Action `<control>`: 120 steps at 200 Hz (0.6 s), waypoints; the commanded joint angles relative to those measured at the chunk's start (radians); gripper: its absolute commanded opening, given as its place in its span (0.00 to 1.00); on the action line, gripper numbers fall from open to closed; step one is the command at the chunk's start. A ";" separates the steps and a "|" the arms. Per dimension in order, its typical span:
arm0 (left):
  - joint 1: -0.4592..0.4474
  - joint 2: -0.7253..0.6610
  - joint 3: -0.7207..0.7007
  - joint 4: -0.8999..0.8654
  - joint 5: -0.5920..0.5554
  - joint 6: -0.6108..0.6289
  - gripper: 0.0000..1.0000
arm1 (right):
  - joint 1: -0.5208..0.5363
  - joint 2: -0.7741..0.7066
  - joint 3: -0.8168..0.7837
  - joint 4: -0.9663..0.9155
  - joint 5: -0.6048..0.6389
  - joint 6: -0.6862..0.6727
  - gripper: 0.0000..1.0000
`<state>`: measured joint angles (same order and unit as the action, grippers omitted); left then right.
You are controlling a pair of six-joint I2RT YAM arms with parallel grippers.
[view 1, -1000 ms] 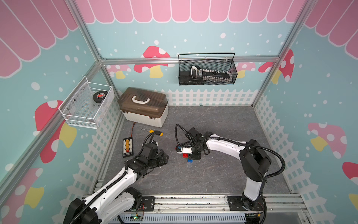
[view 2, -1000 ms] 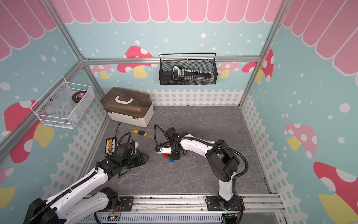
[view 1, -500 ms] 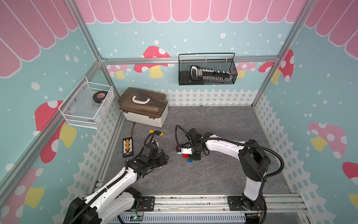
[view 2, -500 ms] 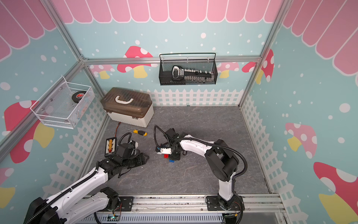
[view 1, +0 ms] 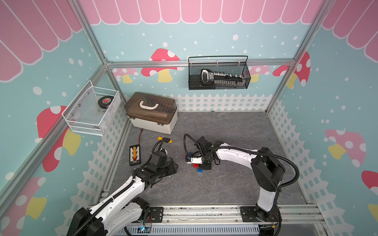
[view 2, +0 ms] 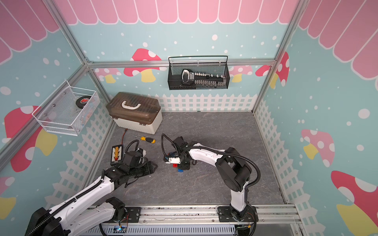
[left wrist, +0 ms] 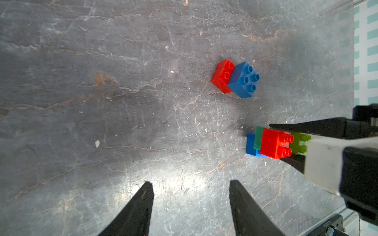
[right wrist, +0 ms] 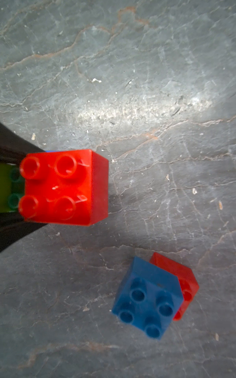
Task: Assemble the letter y with lego
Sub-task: Assemble the lego brick with the lego brick.
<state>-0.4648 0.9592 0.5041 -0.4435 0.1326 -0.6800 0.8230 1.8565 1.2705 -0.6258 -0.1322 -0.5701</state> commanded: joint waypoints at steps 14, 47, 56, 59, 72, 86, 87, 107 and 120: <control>0.008 0.003 -0.010 0.010 0.008 0.010 0.61 | 0.005 -0.004 -0.009 -0.057 -0.002 0.002 0.29; 0.008 0.003 -0.012 0.011 0.008 0.010 0.61 | 0.000 -0.043 0.003 -0.061 -0.026 0.012 0.29; 0.008 0.004 -0.012 0.010 0.009 0.010 0.61 | -0.001 -0.050 0.004 -0.063 -0.020 0.013 0.29; 0.008 0.003 -0.012 0.011 0.009 0.010 0.61 | 0.001 -0.052 0.004 -0.064 -0.019 0.013 0.29; 0.008 0.004 -0.012 0.010 0.008 0.010 0.61 | -0.001 -0.059 0.004 -0.073 -0.018 0.012 0.29; 0.008 0.003 -0.012 0.011 0.007 0.010 0.61 | -0.001 -0.062 0.004 -0.073 -0.019 0.018 0.29; 0.008 0.004 -0.012 0.011 0.007 0.010 0.61 | -0.001 -0.063 0.004 -0.073 -0.020 0.019 0.29; 0.008 0.006 -0.012 0.011 0.008 0.010 0.61 | 0.000 -0.071 0.004 -0.072 -0.055 0.032 0.29; 0.008 0.004 -0.013 0.010 0.009 0.010 0.61 | 0.001 -0.068 0.002 -0.071 -0.069 0.040 0.29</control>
<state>-0.4648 0.9592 0.5034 -0.4435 0.1326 -0.6792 0.8238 1.8153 1.2709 -0.6727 -0.1478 -0.5388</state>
